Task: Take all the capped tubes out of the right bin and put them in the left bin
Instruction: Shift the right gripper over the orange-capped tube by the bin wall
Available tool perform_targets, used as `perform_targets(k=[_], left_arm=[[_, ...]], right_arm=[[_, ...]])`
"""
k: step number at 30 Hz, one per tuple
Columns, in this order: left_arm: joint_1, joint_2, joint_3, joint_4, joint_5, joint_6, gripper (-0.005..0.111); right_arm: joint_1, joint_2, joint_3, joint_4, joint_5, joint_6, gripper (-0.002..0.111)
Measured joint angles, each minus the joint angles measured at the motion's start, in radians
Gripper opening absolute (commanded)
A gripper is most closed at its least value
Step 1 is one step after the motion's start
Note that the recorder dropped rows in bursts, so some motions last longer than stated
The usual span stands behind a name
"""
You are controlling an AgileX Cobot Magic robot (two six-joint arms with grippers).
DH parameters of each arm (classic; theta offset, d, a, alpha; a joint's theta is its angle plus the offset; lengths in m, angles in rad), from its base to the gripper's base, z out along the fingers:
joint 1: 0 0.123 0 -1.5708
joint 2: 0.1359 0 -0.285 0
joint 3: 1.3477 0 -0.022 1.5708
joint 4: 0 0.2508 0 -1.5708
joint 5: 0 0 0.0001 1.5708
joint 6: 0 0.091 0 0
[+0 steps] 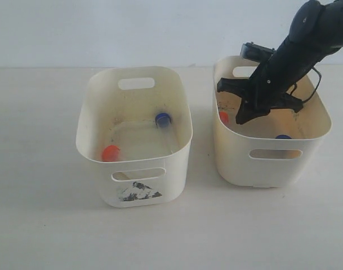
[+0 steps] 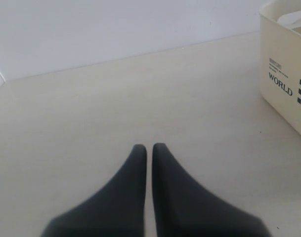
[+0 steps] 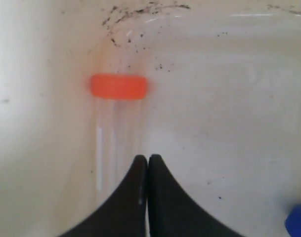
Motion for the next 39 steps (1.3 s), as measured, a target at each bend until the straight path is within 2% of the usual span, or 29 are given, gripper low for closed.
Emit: perform_targets(k=[2,4,7,9,25,35,37,39], left_arm=[[0.000,0.000,0.000,0.000,0.000,0.000,0.004],[0.000,0.000,0.000,0.000,0.000,0.000,0.004],[0.000,0.000,0.000,0.000,0.000,0.000,0.004],[0.000,0.000,0.000,0.000,0.000,0.000,0.004],[0.000,0.000,0.000,0.000,0.000,0.000,0.004],[0.000,0.000,0.000,0.000,0.000,0.000,0.004],[0.000,0.000,0.000,0.000,0.000,0.000,0.004],[0.000,0.000,0.000,0.000,0.000,0.000,0.004]], right_arm=[[0.000,0.004,-0.001,0.003,0.000,0.000,0.011],[0.000,0.004,-0.001,0.014,0.000,0.000,0.027],[0.000,0.005,-0.001,0.035,0.000,0.000,0.063],[0.000,0.005,-0.001,0.045,0.002,0.000,0.077],[0.000,0.007,-0.001,0.057,0.011,0.023,0.076],[-0.004,0.084,-0.005,0.084,0.002,0.023,0.076],[-0.006,0.087,-0.007,0.085,0.002,0.023,0.072],[-0.006,0.090,-0.009,0.085,0.004,0.023,0.064]])
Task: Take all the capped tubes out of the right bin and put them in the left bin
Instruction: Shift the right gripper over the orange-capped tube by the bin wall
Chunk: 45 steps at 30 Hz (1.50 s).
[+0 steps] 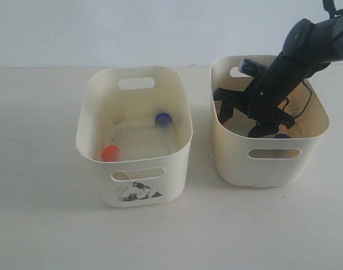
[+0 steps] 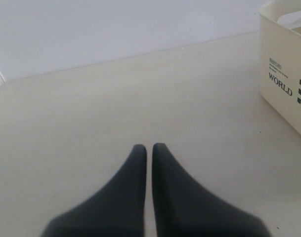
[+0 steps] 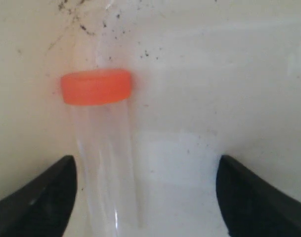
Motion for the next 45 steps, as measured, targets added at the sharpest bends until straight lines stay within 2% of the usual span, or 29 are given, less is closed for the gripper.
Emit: perform_targets(k=[8,14,38,40,44,45], left_arm=[[0.000,0.000,0.000,0.000,0.000,0.000,0.004],[0.000,0.000,0.000,0.000,0.000,0.000,0.004],[0.000,0.000,0.000,0.000,0.000,0.000,0.004],[0.000,0.000,0.000,0.000,0.000,0.000,0.004],[0.000,0.000,0.000,0.000,0.000,0.000,0.004],[0.000,0.000,0.000,0.000,0.000,0.000,0.004]], right_arm=[[0.002,0.013,-0.005,0.057,-0.008,0.000,0.018],[0.005,0.009,-0.012,0.053,-0.010,0.000,-0.001],[0.001,-0.026,-0.001,-0.142,0.015,0.000,0.000],[0.001,-0.026,-0.001,-0.142,0.013,0.000,0.007],[0.001,-0.026,-0.001,-0.098,0.013,-0.018,0.042],[0.001,-0.026,-0.001,-0.081,0.011,-0.023,0.056]])
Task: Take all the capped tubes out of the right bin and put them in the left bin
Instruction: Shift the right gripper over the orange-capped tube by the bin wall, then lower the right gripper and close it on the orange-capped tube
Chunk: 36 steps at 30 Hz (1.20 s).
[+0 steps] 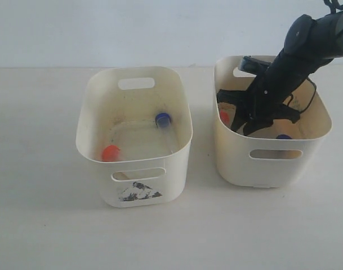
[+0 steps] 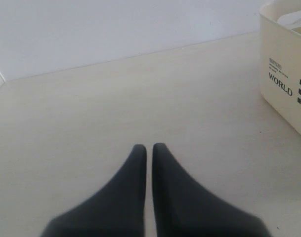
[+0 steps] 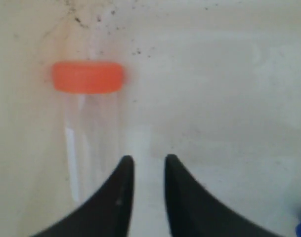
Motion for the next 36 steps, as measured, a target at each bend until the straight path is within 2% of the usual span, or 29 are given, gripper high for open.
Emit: perform_targets(k=[2,4,15,36], left_arm=[[0.000,0.000,0.000,0.000,0.000,0.000,0.004],[0.000,0.000,0.000,0.000,0.000,0.000,0.004],[0.000,0.000,0.000,0.000,0.000,0.000,0.004],[0.000,0.000,0.000,0.000,0.000,0.000,0.004]], right_arm=[[0.000,0.000,0.000,0.024,-0.016,-0.007,0.067],[0.000,0.000,0.000,0.029,-0.027,-0.007,0.069],[-0.002,0.000,0.000,0.123,-0.066,0.011,0.069],[-0.002,0.034,0.000,0.134,-0.043,0.011,0.069]])
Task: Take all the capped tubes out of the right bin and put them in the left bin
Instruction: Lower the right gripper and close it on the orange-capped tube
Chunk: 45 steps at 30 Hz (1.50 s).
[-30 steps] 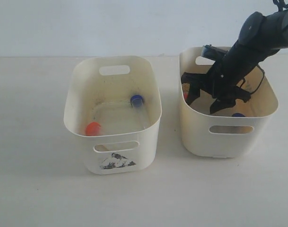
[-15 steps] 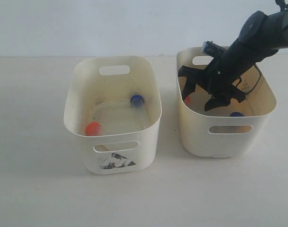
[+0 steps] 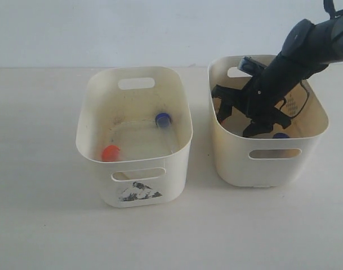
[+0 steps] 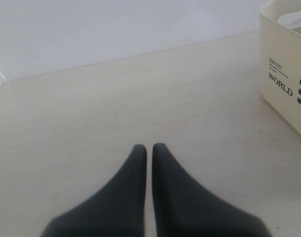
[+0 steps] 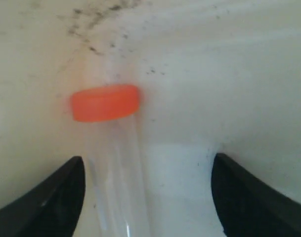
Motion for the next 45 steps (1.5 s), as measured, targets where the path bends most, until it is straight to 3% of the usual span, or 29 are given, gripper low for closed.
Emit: perform_targets(k=[7,13,16,19,22,24,28,31,34,39,45], left_arm=[[0.000,0.000,0.000,0.000,0.000,0.000,0.004],[0.000,0.000,0.000,0.000,0.000,0.000,0.004],[0.000,0.000,0.000,0.000,0.000,0.000,0.004],[0.000,0.000,0.000,0.000,0.000,0.000,0.004],[0.000,0.000,0.000,0.000,0.000,0.000,0.004],[0.000,0.000,0.000,0.000,0.000,0.000,0.004],[0.000,0.000,0.000,0.000,0.000,0.000,0.004],[0.000,0.000,0.000,0.000,0.000,0.000,0.004],[0.000,0.000,0.000,0.000,0.000,0.000,0.004],[0.000,0.000,0.000,0.000,0.000,0.000,0.004],[0.000,0.000,0.000,0.000,0.000,0.000,0.004]], right_arm=[[0.000,0.008,-0.004,0.002,0.001,0.000,0.068],[0.000,0.011,-0.004,0.002,-0.019,0.004,0.046],[0.000,0.014,-0.004,0.023,-0.025,0.004,0.051],[0.000,0.018,-0.004,0.031,-0.032,0.004,0.064],[0.000,0.018,-0.004,0.034,-0.036,0.012,0.064],[0.000,0.018,-0.005,0.034,-0.037,0.012,0.058],[0.000,0.018,-0.005,0.021,-0.039,0.012,0.031],[0.008,0.018,-0.009,0.041,-0.044,0.012,0.021],[0.009,0.016,-0.011,0.045,-0.047,0.012,0.029],[0.009,0.019,-0.011,0.039,-0.052,0.012,0.058],[0.005,0.021,-0.011,0.023,-0.053,0.012,0.061]])
